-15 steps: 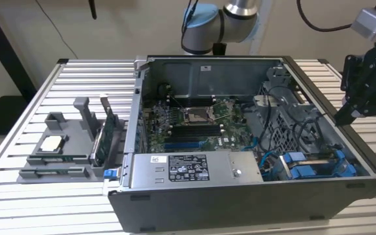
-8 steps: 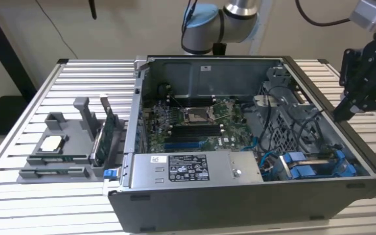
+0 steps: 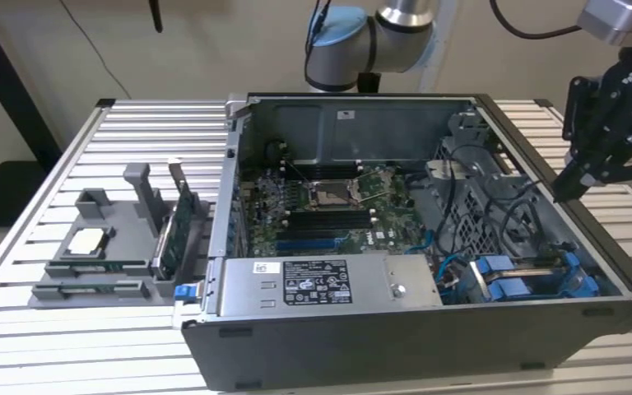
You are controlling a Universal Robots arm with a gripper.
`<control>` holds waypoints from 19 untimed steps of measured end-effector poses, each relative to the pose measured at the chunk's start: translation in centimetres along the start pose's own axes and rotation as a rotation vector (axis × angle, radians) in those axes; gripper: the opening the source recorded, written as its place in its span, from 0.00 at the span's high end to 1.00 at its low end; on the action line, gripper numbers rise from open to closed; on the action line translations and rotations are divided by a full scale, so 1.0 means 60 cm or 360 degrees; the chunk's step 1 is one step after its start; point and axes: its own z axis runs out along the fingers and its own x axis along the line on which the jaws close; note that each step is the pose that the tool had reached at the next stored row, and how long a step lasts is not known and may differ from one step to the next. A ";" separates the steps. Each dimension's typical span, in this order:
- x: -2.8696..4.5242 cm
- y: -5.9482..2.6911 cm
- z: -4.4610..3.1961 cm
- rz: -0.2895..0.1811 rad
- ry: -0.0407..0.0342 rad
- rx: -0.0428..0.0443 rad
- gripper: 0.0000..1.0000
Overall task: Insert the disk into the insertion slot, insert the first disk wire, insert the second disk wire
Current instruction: 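Insert the second disk wire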
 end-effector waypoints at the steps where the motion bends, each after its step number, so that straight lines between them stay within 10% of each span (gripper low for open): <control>1: 0.000 0.004 0.000 0.0000 0.0000 0.0000 0.84; 19: 0.019 0.030 0.035 0.0000 0.0000 -0.0003 0.84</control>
